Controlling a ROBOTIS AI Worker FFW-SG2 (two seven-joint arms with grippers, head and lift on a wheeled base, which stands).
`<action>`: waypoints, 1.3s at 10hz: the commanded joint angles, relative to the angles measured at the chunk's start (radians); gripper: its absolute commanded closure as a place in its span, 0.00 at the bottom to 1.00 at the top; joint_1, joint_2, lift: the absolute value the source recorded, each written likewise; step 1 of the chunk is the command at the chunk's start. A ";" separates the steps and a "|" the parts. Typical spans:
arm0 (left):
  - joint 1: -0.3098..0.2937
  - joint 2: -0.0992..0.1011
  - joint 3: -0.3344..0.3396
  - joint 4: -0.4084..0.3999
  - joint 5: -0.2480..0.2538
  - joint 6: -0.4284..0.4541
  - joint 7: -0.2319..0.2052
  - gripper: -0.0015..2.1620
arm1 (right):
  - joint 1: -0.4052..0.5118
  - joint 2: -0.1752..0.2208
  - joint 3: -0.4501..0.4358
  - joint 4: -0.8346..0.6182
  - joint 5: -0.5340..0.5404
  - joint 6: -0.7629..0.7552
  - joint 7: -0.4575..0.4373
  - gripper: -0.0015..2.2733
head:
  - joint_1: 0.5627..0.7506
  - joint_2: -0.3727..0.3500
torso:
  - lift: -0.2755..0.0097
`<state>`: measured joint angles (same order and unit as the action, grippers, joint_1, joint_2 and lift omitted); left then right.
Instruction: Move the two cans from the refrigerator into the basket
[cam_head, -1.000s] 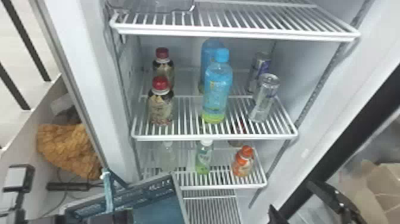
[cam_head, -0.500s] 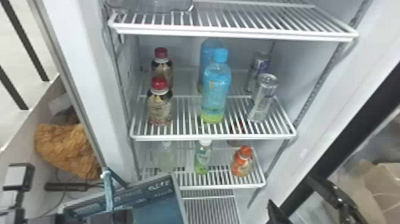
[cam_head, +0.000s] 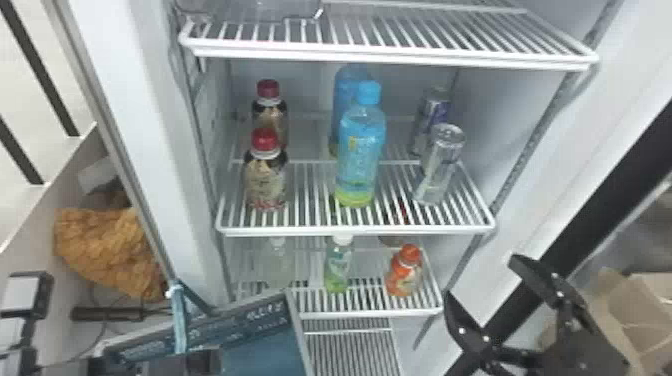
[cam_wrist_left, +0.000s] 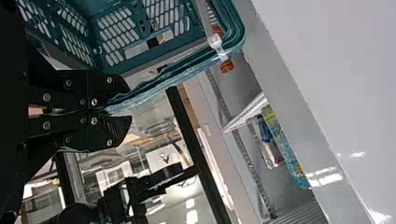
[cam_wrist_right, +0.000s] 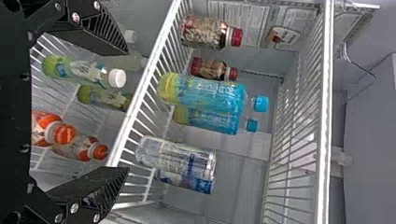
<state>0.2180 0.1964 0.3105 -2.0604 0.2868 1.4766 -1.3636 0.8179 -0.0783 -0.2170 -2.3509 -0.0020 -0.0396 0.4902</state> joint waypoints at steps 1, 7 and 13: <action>0.000 0.000 0.001 0.000 0.000 -0.002 0.000 0.56 | -0.047 0.003 0.030 0.021 0.004 0.020 -0.013 0.08 | 0.70 0.36 | 0.88; 0.000 0.000 0.001 0.000 0.002 -0.002 0.000 0.56 | -0.128 0.003 0.115 0.057 -0.042 0.089 -0.170 0.08 | 0.70 0.38 | 0.88; -0.007 0.002 -0.003 0.007 0.002 -0.002 0.001 0.56 | -0.271 0.003 0.149 0.146 -0.070 0.106 -0.249 0.08 | 0.70 0.39 | 0.88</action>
<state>0.2131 0.1979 0.3079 -2.0533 0.2887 1.4751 -1.3622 0.5614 -0.0752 -0.0700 -2.2134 -0.0715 0.0620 0.2395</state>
